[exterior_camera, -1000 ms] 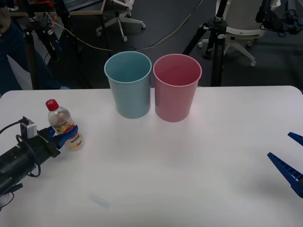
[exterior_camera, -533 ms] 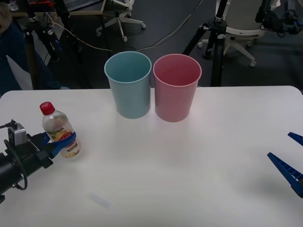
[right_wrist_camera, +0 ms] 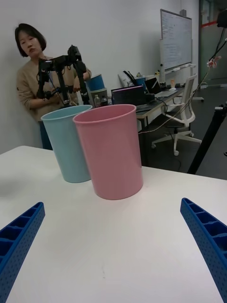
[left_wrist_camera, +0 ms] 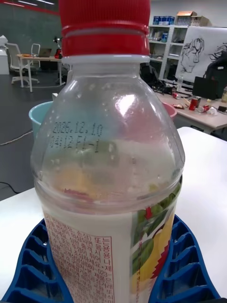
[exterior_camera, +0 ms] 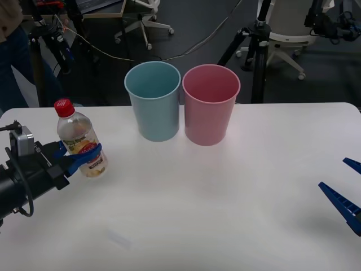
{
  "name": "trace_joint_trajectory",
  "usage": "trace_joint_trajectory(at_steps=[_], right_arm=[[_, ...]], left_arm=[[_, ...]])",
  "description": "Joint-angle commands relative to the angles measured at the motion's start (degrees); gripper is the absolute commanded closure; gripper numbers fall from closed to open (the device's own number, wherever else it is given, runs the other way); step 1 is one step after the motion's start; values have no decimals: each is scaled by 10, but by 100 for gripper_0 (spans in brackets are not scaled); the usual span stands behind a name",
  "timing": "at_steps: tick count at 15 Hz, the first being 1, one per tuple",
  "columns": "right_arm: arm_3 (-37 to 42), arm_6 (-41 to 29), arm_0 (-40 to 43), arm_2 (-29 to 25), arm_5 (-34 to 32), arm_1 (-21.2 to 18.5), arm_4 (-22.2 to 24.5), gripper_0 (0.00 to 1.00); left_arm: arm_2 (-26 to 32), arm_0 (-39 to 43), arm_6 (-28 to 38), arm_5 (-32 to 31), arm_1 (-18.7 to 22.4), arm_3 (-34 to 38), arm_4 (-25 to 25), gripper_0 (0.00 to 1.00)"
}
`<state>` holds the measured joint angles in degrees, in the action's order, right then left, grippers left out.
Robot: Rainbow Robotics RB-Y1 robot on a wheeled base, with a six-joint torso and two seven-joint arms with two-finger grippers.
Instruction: Grasp the object on the table and drop it into the matching bin: aluminum can to the light blue bin, PET bottle to the pink bin.
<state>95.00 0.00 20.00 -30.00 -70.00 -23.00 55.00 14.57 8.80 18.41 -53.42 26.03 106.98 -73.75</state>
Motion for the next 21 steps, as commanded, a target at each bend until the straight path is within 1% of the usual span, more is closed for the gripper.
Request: trace_joint_trajectory(at_steps=[1, 2, 3, 4, 6, 8, 11, 13, 15, 17, 18, 19, 21], right_arm=[[0, 0, 0, 0, 0, 0, 0, 0], [0, 0, 0, 0, 0, 0, 0, 0], [0, 0, 0, 0, 0, 0, 0, 0], [0, 0, 0, 0, 0, 0, 0, 0], [0, 0, 0, 0, 0, 0, 0, 0], [0, 0, 0, 0, 0, 0, 0, 0], [0, 0, 0, 0, 0, 0, 0, 0], [0, 0, 0, 0, 0, 0, 0, 0], [0, 0, 0, 0, 0, 0, 0, 0], [0, 0, 0, 0, 0, 0, 0, 0], [0, 0, 0, 0, 0, 0, 0, 0], [0, 0, 0, 0, 0, 0, 0, 0], [0, 0, 0, 0, 0, 0, 0, 0]], left_arm=[[-17, 1, 56, 36, 17, 66, -34, 100], [-27, 1, 79, 58, 25, 96, -48, 100], [-39, -1, 101, 75, 35, 115, -52, 100], [-57, -10, 129, 96, 53, 134, -51, 100], [-79, -44, 164, 110, 83, 146, -51, 100], [-101, -102, 203, 111, 109, 145, -51, 100], [-133, -193, 276, 111, 132, 125, -52, 100], [-167, -264, 287, 111, 137, 81, -52, 100], [-202, -326, 288, 111, 133, 26, -52, 100], [-234, -392, 288, 117, 111, -40, -68, 100], [-235, -412, 289, 117, 90, -62, -90, 100], [-235, -437, 292, 117, 55, -88, -127, 100], [-234, -469, 298, 117, 22, -128, -168, 100]])
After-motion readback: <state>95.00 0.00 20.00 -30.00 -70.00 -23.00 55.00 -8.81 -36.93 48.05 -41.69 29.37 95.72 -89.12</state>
